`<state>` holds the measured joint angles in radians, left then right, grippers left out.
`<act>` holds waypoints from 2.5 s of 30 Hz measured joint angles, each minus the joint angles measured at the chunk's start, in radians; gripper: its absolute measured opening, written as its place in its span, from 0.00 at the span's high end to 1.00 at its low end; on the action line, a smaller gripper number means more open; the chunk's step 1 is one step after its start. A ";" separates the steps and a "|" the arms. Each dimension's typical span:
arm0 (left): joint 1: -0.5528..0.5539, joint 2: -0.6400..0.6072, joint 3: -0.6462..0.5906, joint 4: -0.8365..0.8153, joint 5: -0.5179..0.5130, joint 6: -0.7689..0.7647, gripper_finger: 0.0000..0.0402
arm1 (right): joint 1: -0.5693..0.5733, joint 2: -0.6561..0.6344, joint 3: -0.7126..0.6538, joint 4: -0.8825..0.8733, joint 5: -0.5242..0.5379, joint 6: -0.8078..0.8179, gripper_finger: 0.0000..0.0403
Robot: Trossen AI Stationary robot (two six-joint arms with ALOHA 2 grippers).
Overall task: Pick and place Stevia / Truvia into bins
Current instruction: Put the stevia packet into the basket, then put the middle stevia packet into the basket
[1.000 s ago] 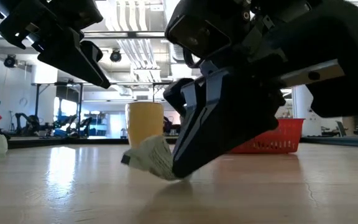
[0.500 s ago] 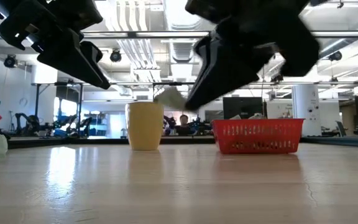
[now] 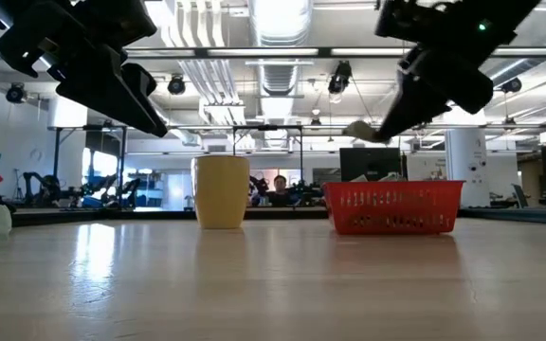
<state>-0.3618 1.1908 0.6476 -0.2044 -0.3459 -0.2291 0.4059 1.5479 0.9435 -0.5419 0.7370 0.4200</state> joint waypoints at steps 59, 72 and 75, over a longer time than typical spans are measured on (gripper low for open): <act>-0.022 0.014 -0.002 -0.195 0.116 -0.188 0.64 | -0.102 -0.329 -0.249 0.132 -0.137 0.040 0.66; -0.179 0.066 -0.006 -0.215 0.217 -0.379 0.64 | -0.013 -0.342 -0.242 0.140 -0.196 0.025 0.68; -0.205 0.066 -0.012 -0.196 0.218 -0.424 0.64 | -0.013 -0.342 -0.243 0.153 -0.196 0.025 0.68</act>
<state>-0.5671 1.2572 0.6352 -0.4007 -0.1280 -0.6533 0.3931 1.2060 0.7010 -0.3887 0.5407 0.4446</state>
